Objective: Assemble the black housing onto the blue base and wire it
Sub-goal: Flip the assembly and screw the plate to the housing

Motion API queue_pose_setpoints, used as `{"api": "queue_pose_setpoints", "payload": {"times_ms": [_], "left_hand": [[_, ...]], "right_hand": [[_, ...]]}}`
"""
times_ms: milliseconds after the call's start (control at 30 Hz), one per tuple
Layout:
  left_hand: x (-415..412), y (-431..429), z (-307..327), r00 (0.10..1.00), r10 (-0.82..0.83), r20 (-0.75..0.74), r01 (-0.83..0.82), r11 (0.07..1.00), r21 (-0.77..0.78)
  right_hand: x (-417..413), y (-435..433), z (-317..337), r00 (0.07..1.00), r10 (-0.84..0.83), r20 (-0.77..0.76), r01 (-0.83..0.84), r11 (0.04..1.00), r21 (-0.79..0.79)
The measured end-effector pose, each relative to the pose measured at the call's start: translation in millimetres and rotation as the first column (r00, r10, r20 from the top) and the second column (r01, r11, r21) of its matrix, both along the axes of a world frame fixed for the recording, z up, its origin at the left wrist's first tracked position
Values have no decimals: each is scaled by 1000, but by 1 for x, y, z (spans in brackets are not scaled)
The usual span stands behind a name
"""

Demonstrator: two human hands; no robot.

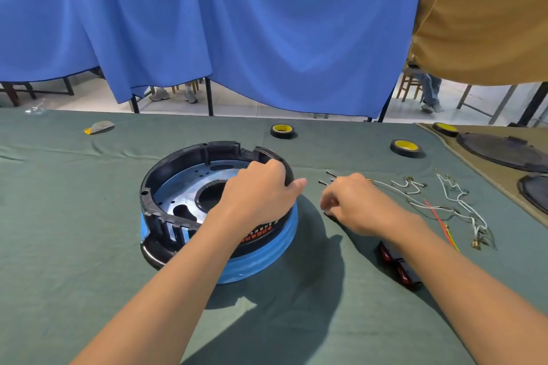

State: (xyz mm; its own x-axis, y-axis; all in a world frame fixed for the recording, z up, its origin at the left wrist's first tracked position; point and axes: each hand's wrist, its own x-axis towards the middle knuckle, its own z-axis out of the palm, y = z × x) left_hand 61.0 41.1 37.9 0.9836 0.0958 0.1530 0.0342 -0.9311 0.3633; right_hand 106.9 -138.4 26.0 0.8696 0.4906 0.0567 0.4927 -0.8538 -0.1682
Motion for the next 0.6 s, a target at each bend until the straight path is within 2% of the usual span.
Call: {"api": "queue_pose_setpoints", "payload": {"times_ms": [133,400,433,500,600], "left_hand": [[2,1,-2,1000,-21,6,21,1000,18],[2,4,-4,999,-32,19,31,998,45],[2,4,-4,999,-33,21,32,998,53],[2,4,-4,999,-35,26,33,998,56],[1,4,-4,999,-38,25,37,998,58]], "right_hand": [[3,-9,6,997,-5,-81,1,999,-46],[3,-9,11,998,48,-34,-50,997,-52],[3,-7,15,998,55,-29,-55,998,7],[3,0,26,998,55,-7,-52,972,230],[4,17,39,999,49,-4,-37,812,583]]}}
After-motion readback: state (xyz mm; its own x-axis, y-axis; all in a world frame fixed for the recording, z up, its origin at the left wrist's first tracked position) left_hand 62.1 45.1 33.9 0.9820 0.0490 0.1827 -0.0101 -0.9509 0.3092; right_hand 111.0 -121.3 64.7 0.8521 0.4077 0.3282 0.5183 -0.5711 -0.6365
